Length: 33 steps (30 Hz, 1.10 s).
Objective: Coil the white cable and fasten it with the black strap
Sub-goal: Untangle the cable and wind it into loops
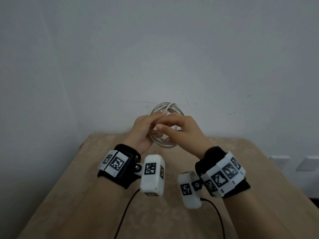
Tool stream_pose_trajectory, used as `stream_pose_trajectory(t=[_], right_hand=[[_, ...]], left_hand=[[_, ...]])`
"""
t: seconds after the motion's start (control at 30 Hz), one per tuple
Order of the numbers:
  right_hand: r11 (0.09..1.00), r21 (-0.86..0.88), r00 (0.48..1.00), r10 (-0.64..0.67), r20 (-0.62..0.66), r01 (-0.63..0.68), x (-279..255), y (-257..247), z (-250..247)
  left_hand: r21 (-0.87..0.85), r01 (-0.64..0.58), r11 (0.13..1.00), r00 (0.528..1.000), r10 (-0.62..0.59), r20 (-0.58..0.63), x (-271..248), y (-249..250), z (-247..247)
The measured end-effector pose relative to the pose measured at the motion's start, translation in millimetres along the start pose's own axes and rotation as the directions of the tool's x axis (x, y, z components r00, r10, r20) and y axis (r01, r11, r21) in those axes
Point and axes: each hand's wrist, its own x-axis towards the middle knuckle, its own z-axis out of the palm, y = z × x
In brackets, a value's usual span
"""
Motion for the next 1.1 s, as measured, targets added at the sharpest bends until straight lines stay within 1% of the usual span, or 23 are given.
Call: stream_pose_trajectory(t=[0.1,0.23,0.3,0.4,0.5,0.6,0.67,0.73,0.83,0.9,0.93,1.0,1.03,1.07,1.1], right_hand=[[0.999,-0.027,0.999,-0.038,-0.025,0.038,-1,0,-1],[0.994,-0.076,0.995,-0.087,-0.045,0.083,-2,-3,2],[0.99,-0.115,0.996,-0.088,-0.018,0.086,-2,-4,3],[0.985,-0.16,0.997,-0.06,0.047,0.067,-2,-6,-1],[0.983,-0.173,0.993,-0.037,0.108,0.055,-2,-8,-4],[0.985,-0.168,0.991,-0.023,0.133,0.045,-2,-10,-7],[0.983,-0.172,0.988,-0.033,0.15,0.059,-2,-11,-11],[0.978,-0.197,0.986,-0.034,0.163,0.066,-2,-10,-15],[0.966,-0.251,0.987,-0.025,0.158,0.064,0,-6,-19],[0.975,-0.221,0.991,-0.001,0.137,0.032,0,-5,-24],[0.982,-0.189,0.994,0.009,0.106,0.011,-1,-5,-28],[0.994,-0.093,0.998,0.059,-0.013,-0.06,-1,-5,-42],[0.992,-0.059,0.991,0.11,-0.076,-0.115,-1,-4,-52],[0.982,-0.06,0.977,0.173,-0.125,-0.182,-2,-2,-62],[0.959,-0.102,0.957,0.247,-0.151,-0.264,-3,1,-73]], left_hand=[[-0.015,0.006,1.0,1.0,-0.006,0.02,0,0,1],[-0.068,0.067,0.995,0.997,-0.064,0.05,-1,1,2],[-0.109,0.089,0.99,0.995,-0.084,0.046,-1,0,2],[-0.109,0.102,0.989,0.995,-0.099,0.029,-1,-2,1],[-0.111,0.121,0.986,0.992,-0.117,0.037,0,-4,0],[-0.107,0.097,0.989,0.995,-0.095,0.031,0,-4,0],[-0.072,0.061,0.996,0.998,-0.06,0.022,-2,-5,2],[-0.029,0.037,0.999,0.998,-0.036,0.045,-4,-4,6],[-0.023,0.049,0.999,0.997,-0.048,0.059,-4,-5,9],[-0.071,0.056,0.996,0.998,-0.054,0.023,-2,-6,8],[-0.1,0.06,0.993,0.998,-0.06,-0.001,-1,-7,6],[-0.141,0.073,0.987,0.996,-0.079,-0.044,1,-6,2],[-0.153,0.079,0.985,0.995,-0.088,-0.053,2,-6,0],[-0.16,0.083,0.984,0.994,-0.093,-0.055,3,-5,-2],[-0.169,0.086,0.982,0.994,-0.096,-0.051,3,-4,-2]])
